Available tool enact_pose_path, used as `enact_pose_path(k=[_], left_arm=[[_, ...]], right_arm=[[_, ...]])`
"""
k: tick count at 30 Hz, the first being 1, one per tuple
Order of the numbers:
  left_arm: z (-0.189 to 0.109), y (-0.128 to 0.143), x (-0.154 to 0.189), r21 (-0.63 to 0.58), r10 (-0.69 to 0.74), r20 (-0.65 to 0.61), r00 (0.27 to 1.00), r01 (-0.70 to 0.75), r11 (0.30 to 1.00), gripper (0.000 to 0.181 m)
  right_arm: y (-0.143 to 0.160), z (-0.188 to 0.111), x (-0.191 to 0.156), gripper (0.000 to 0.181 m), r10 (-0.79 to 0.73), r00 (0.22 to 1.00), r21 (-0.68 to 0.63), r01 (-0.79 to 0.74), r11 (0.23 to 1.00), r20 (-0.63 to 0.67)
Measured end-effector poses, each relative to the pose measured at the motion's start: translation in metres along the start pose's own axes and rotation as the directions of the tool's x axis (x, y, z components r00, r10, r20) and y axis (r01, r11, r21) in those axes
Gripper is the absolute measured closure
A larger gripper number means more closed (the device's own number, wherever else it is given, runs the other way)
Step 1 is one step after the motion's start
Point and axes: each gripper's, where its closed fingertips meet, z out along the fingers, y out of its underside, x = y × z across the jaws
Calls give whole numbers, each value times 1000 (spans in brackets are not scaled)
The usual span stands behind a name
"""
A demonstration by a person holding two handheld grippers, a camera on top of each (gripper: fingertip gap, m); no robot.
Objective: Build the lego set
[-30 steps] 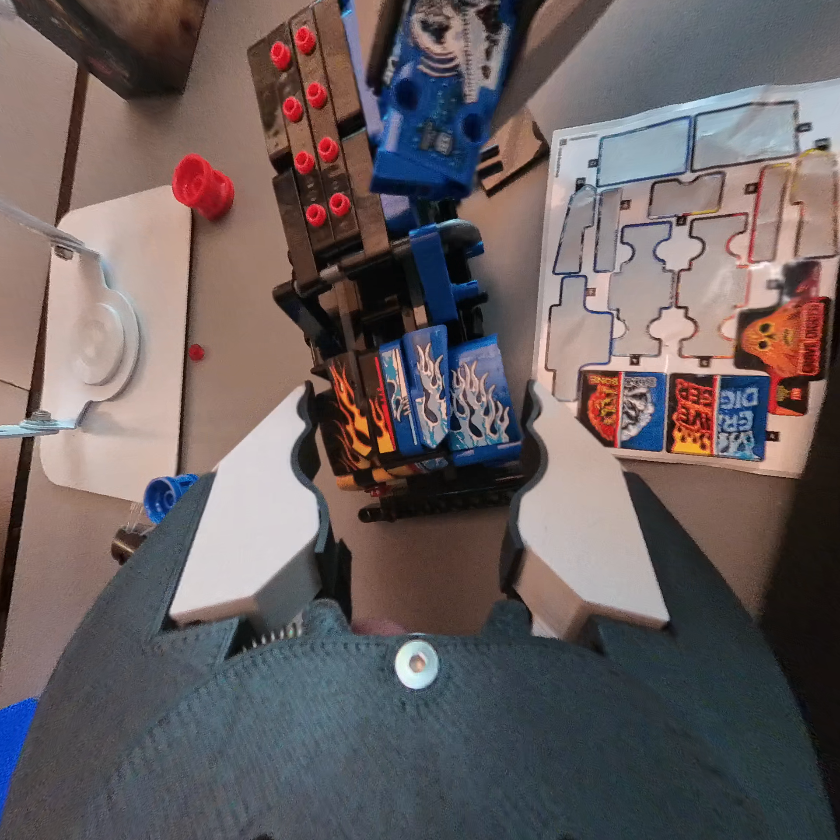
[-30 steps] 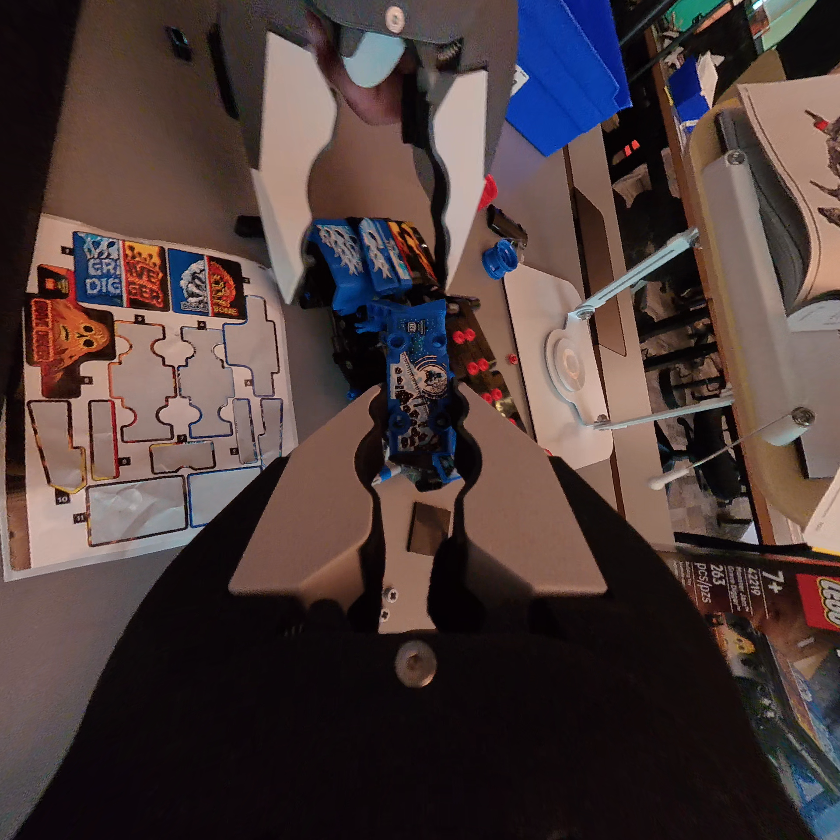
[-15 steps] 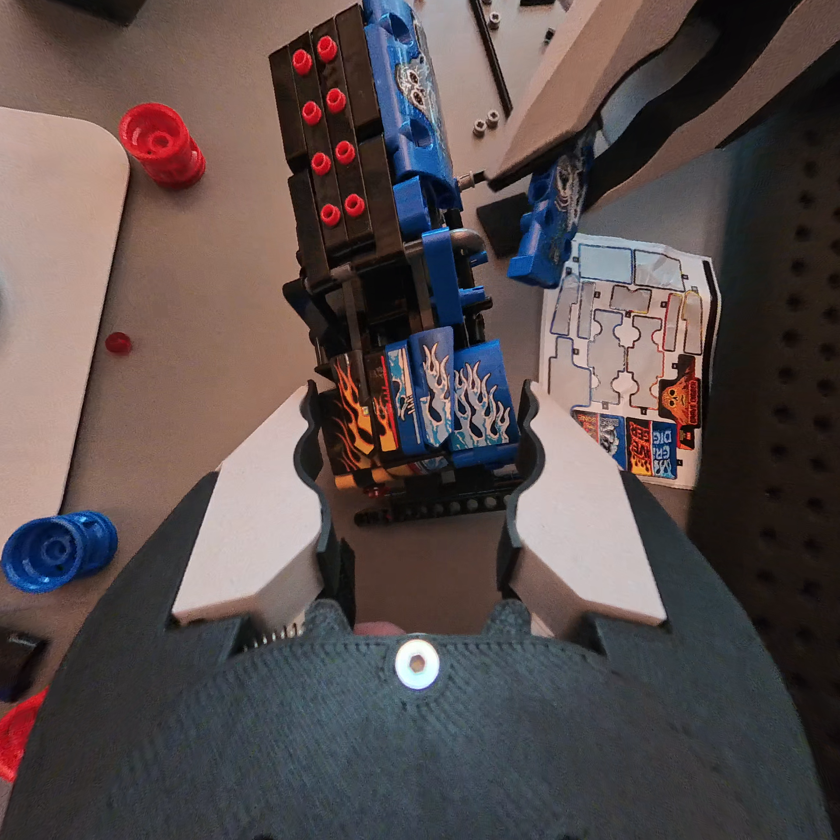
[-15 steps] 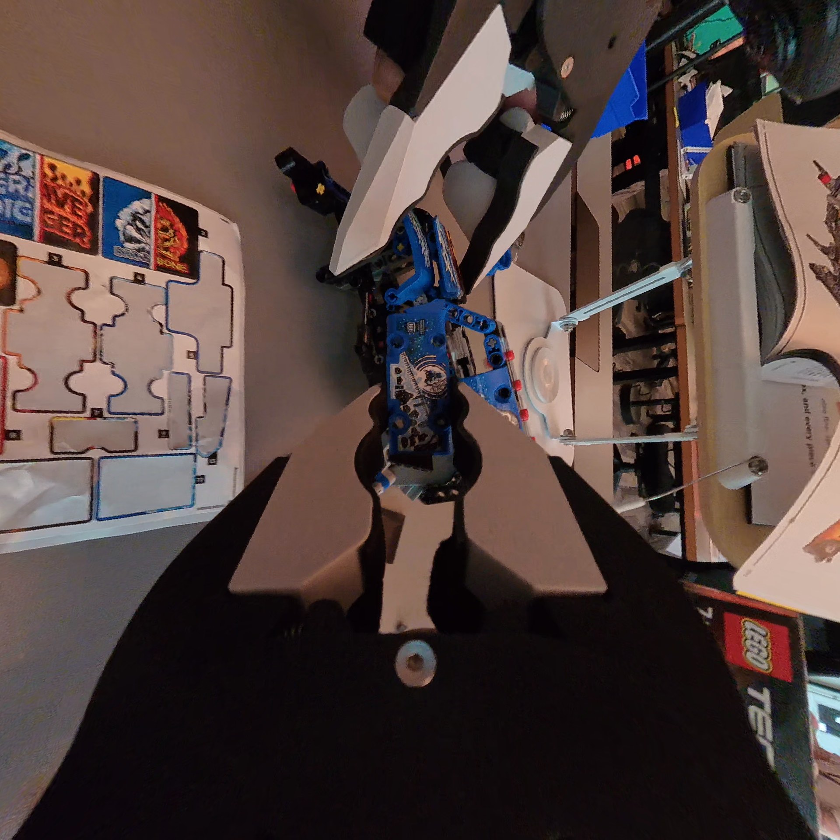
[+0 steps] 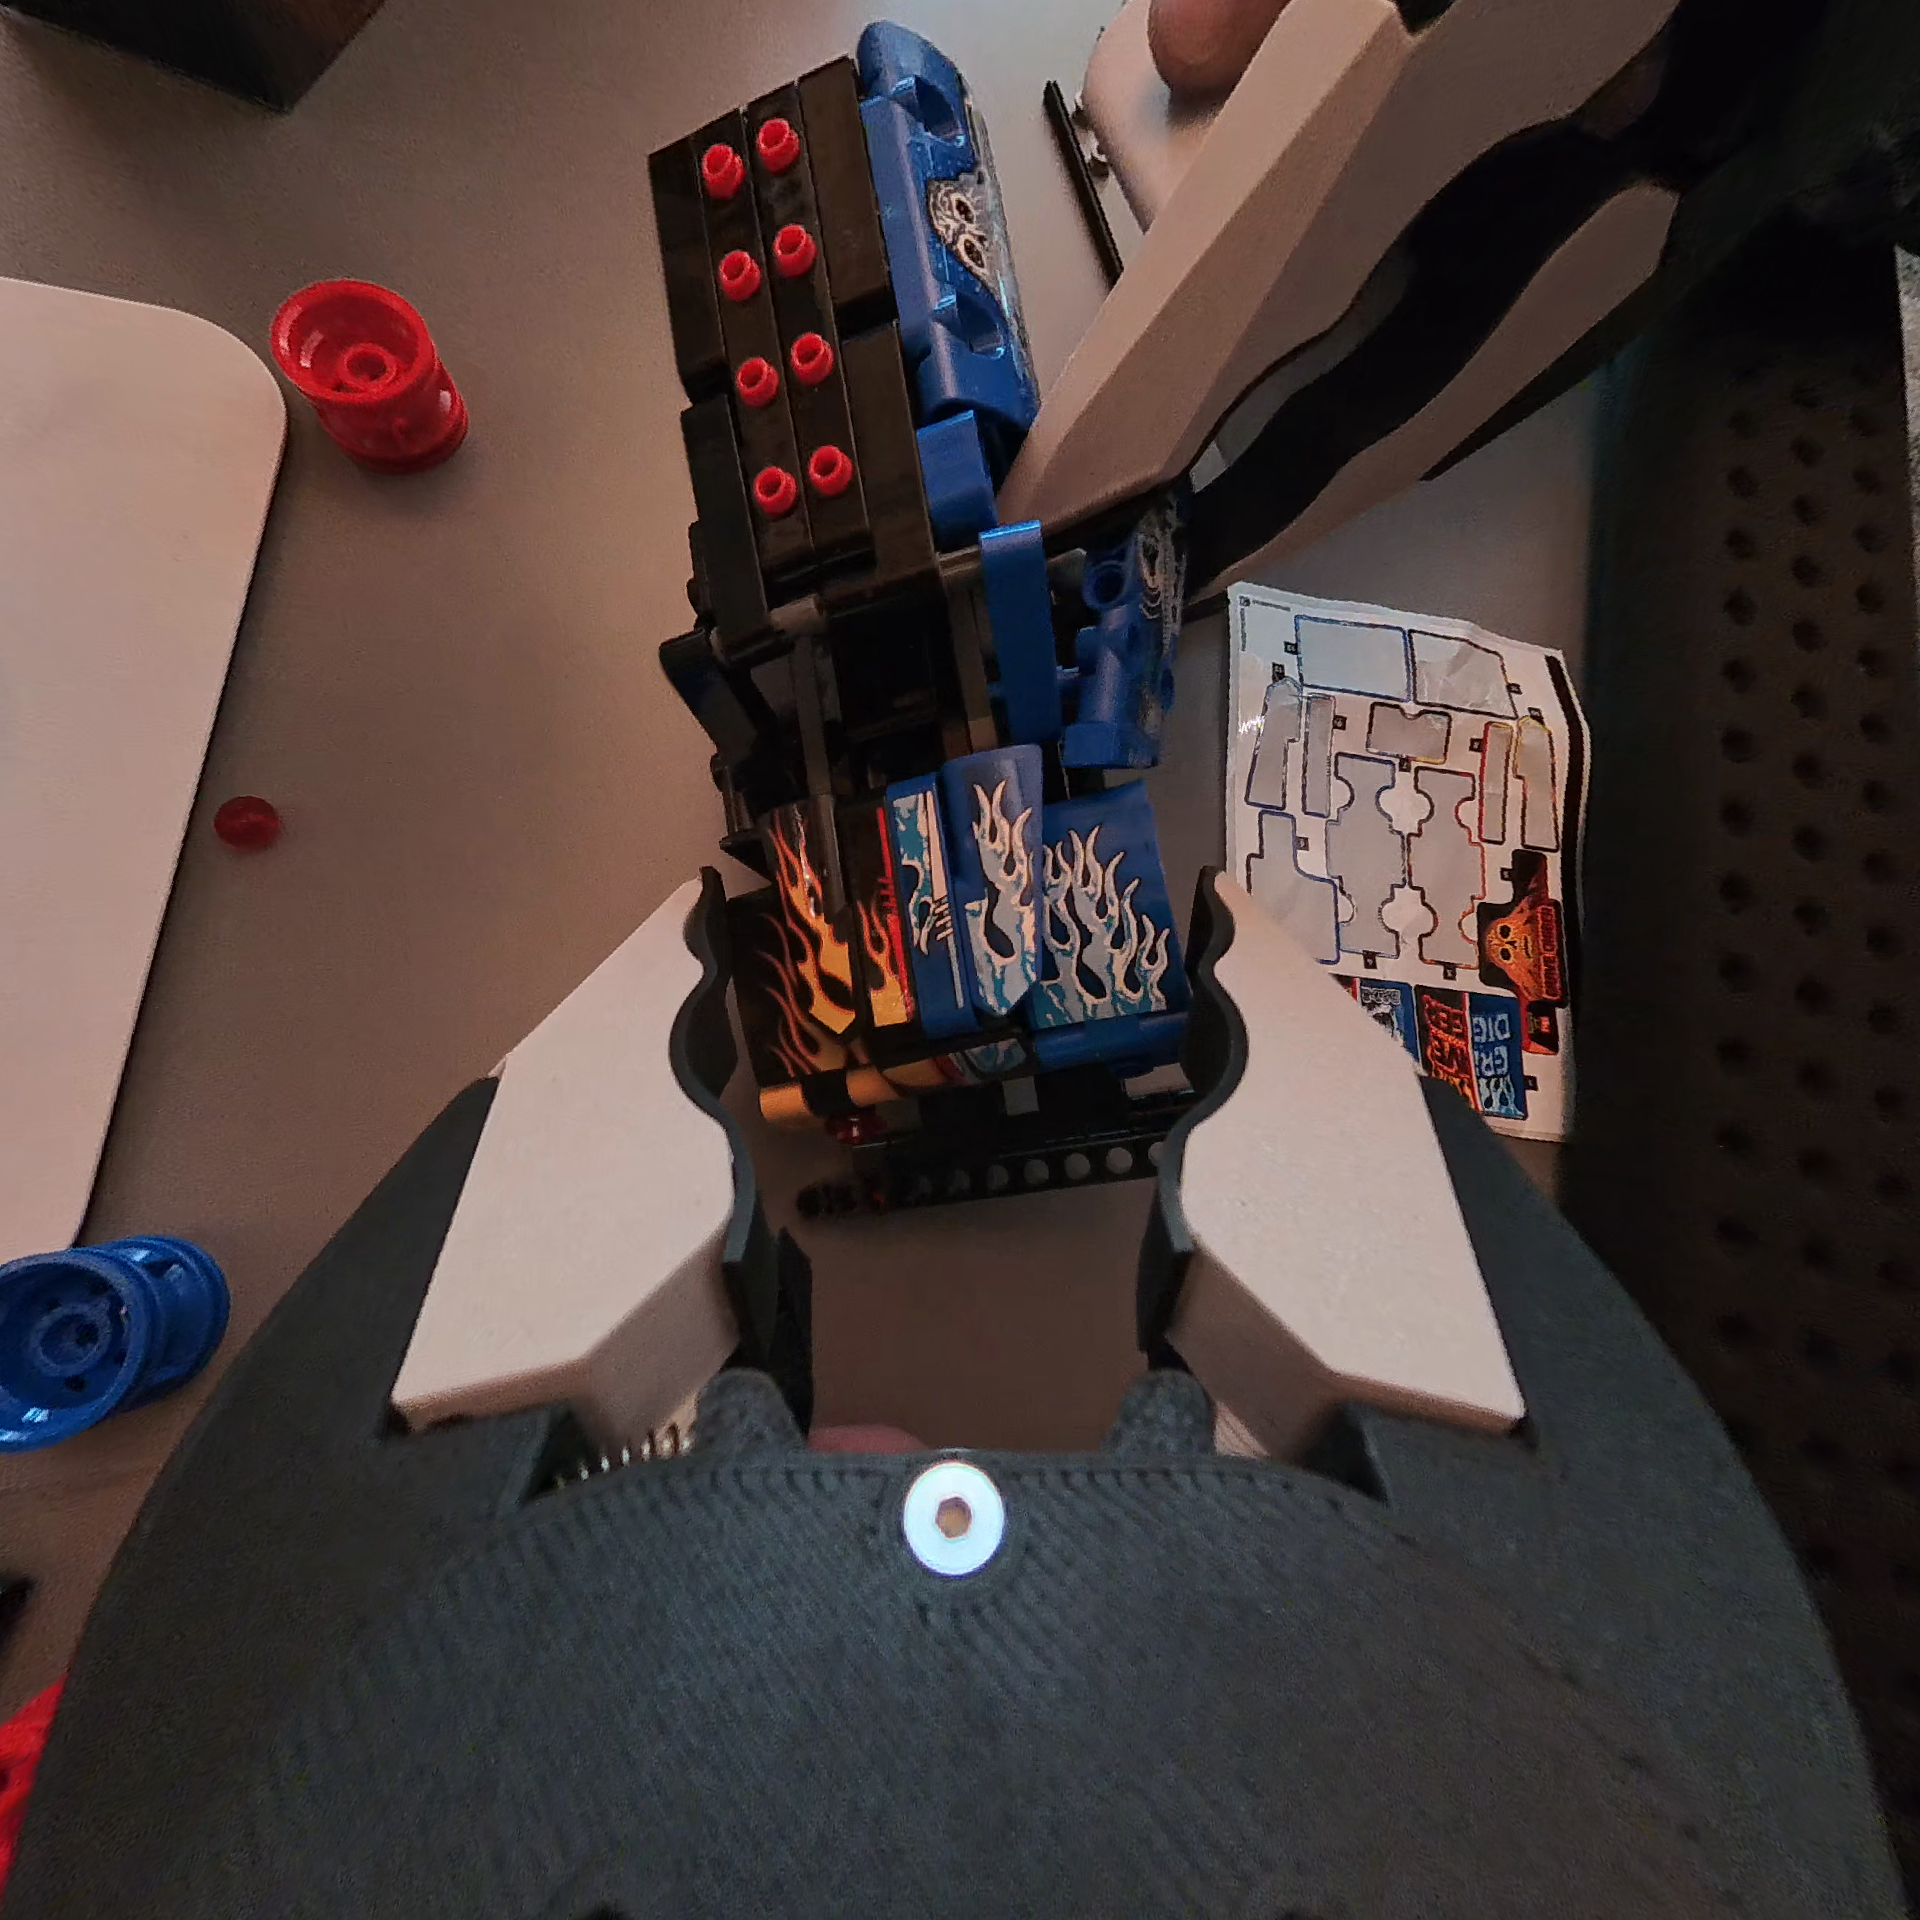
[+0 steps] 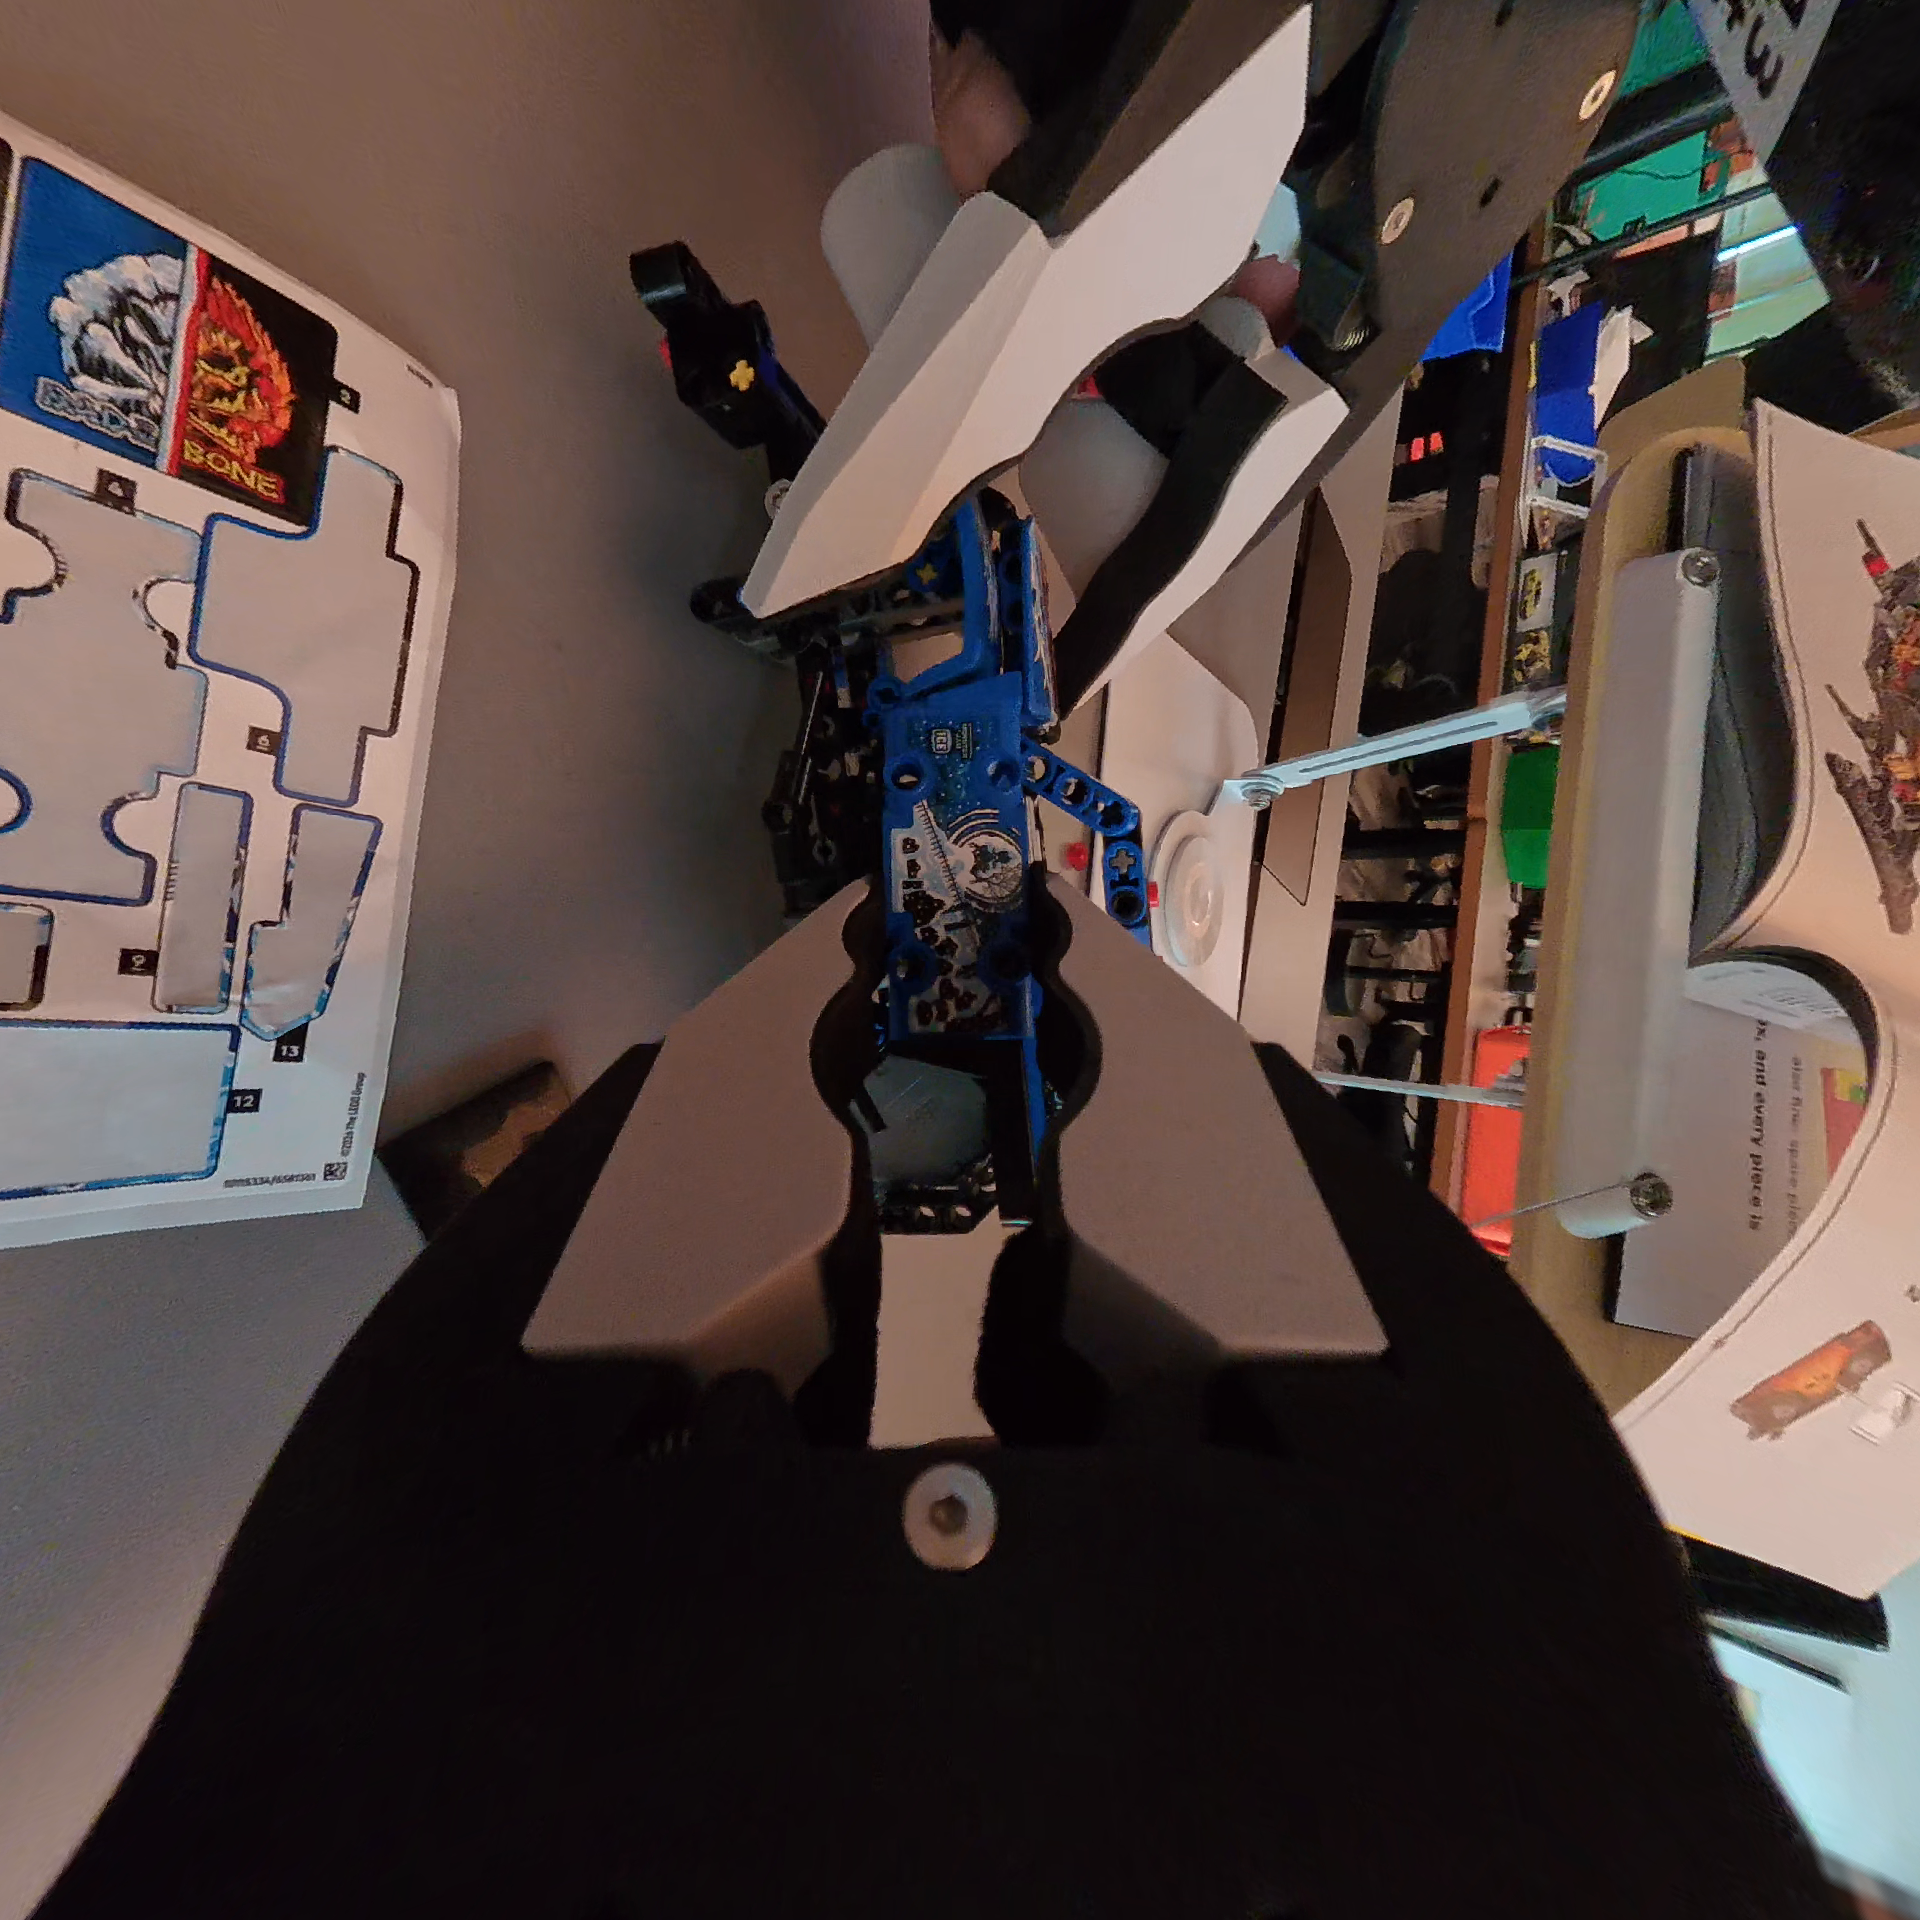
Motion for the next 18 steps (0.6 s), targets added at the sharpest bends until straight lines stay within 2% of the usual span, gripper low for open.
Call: enact_pose_path(k=[5,9,12,18], left_arm=[[0,0,0,4,-1,-10,1000,1,1000,94],[0,-1,0,17,-18,-31,999,18,1000,94],[-1,-2,-1,25,-26,-43,999,27,999,94],[0,-3,0,29,-28,-51,998,30,999,93]], right_arm=[[1,2,0,157,-44,999,-19,44,999,-21],[-6,-6,2,157,0,1000,31,0,1000,4],[1,-4,0,157,-8,1000,-9,8,1000,26],[1,-1,-1,157,-15,999,-10,16,1000,33]])
